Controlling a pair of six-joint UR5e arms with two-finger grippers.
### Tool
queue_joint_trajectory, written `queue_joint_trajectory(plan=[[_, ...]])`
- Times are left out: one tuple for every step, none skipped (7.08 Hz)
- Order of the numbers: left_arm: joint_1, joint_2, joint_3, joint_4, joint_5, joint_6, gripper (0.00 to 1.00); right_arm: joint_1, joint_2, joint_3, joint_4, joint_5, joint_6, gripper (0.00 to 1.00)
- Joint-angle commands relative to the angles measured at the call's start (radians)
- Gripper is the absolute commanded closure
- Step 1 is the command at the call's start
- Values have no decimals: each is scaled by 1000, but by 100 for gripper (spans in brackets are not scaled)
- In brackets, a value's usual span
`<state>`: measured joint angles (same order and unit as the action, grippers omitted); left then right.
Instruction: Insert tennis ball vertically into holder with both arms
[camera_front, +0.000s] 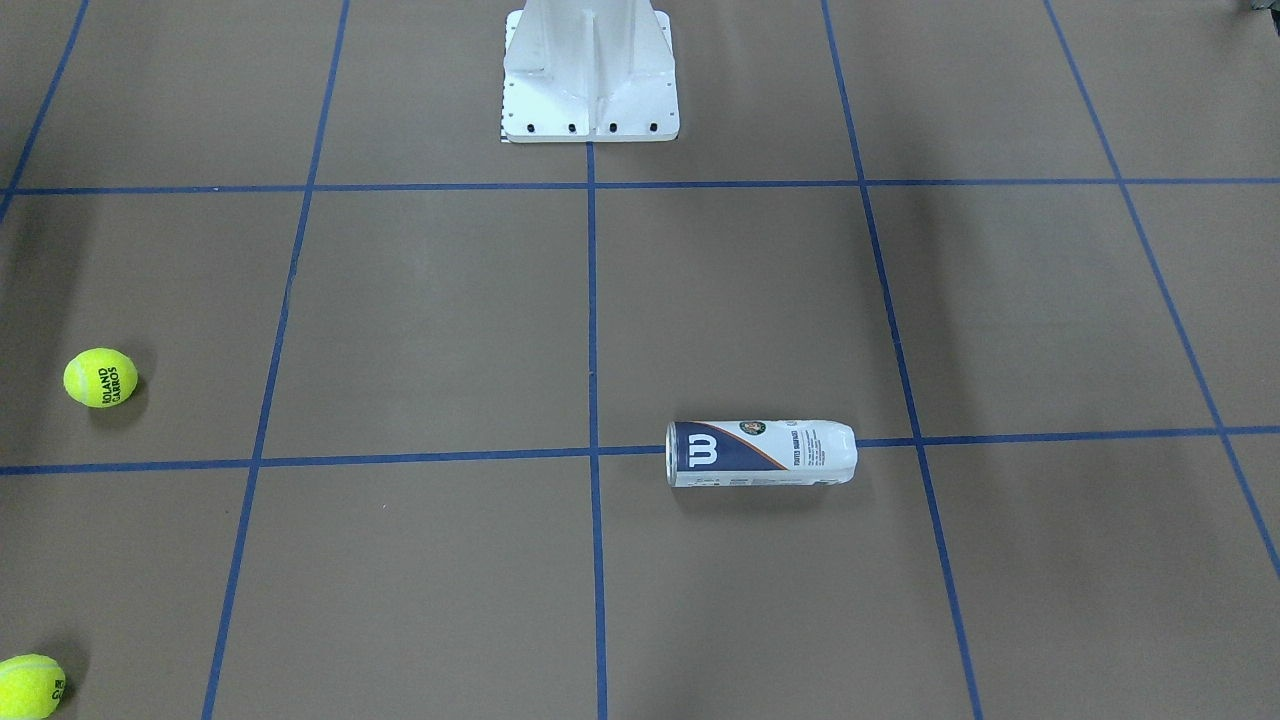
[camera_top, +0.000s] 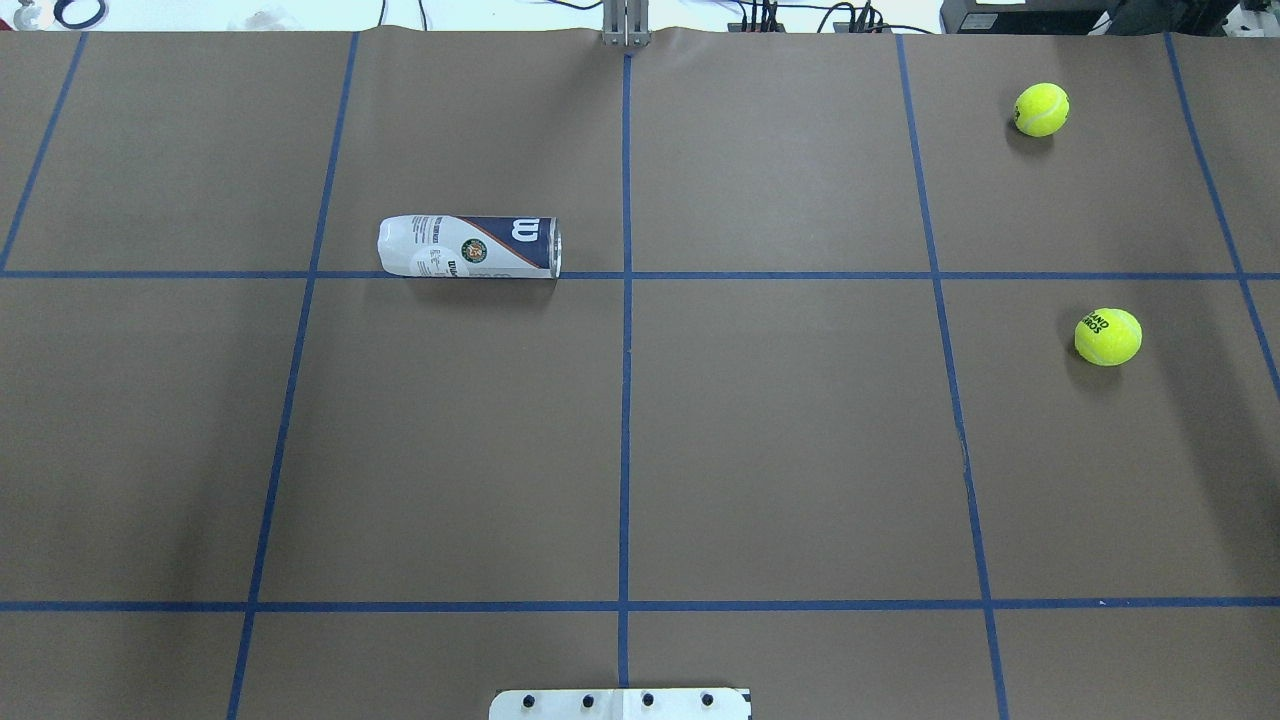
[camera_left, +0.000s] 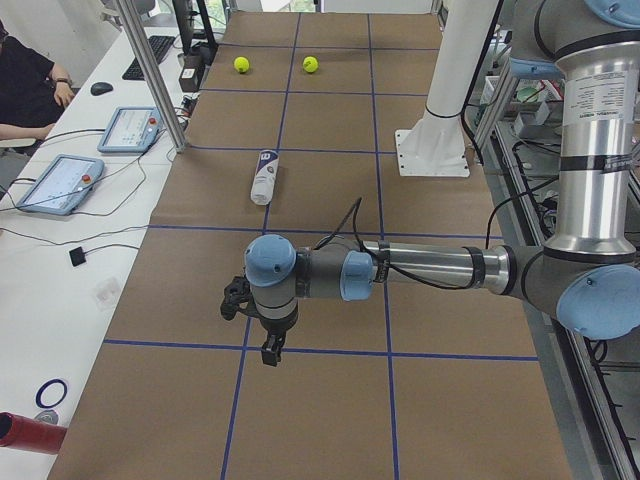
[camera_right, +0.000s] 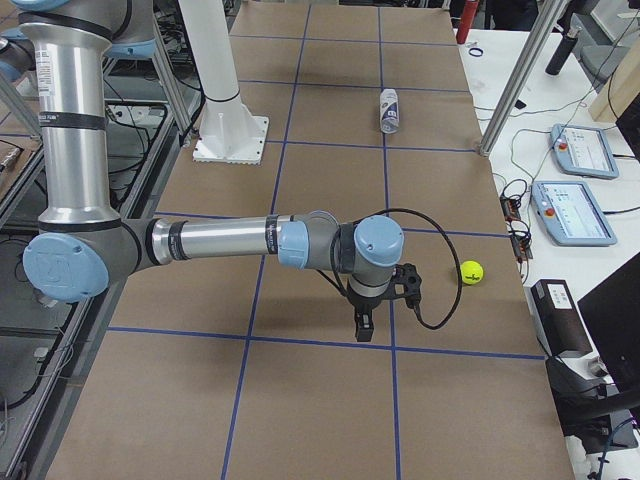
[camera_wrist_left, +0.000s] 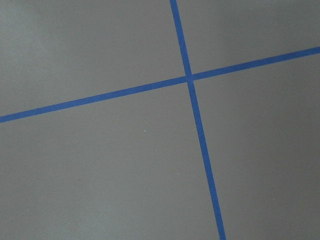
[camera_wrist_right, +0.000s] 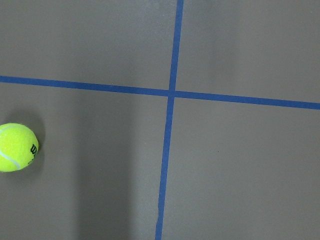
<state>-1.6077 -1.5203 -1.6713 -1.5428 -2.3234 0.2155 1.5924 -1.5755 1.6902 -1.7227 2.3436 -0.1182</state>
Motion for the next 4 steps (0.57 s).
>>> queue_joint_trajectory(plan=[[0,0,-4,-2,-1,-1,0,0,0,0,0,0,0,0],[0,0,-4,-2,-1,-1,0,0,0,2,0,0,2,0],[0,0,-5,-2,-1,-1,0,0,2,2,0,0,2,0],[0,0,-25,-3,-2,-1,0,1,3,6,0,0,2,0]])
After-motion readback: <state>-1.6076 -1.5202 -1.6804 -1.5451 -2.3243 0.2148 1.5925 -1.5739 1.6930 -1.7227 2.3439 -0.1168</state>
